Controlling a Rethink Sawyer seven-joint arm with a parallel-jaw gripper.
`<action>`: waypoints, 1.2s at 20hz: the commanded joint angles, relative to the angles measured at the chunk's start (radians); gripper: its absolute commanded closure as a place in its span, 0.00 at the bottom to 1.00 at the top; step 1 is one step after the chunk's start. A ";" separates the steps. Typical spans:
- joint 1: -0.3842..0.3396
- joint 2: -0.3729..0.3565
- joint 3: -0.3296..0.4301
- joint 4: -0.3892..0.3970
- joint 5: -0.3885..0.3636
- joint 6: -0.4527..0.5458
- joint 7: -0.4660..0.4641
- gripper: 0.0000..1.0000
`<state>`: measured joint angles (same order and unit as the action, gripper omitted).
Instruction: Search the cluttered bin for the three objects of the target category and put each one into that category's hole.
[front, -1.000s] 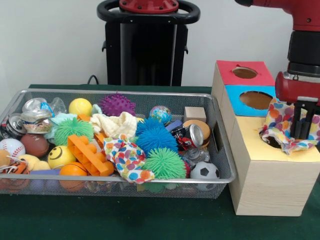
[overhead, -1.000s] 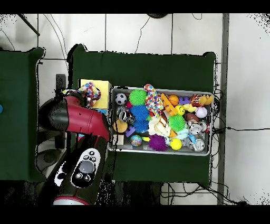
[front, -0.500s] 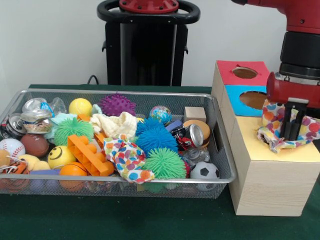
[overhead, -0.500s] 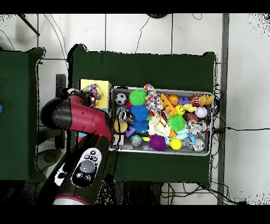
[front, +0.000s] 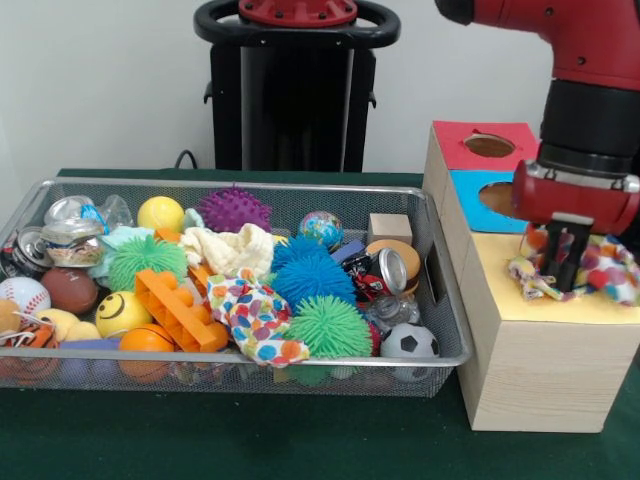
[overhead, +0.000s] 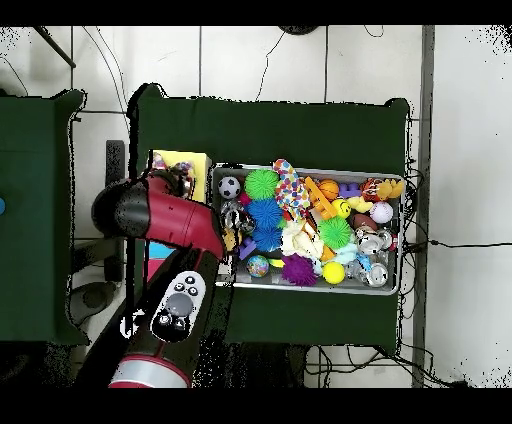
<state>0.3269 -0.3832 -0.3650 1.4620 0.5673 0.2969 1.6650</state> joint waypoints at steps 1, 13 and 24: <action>-0.042 0.126 0.073 0.037 -0.012 0.017 0.218 1.00; -0.068 0.180 0.102 0.011 0.006 0.120 0.225 1.00; -0.145 0.224 0.207 0.012 0.026 0.150 0.204 1.00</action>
<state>0.2658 -0.3100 -0.3226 1.4151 0.5687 0.3173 1.6650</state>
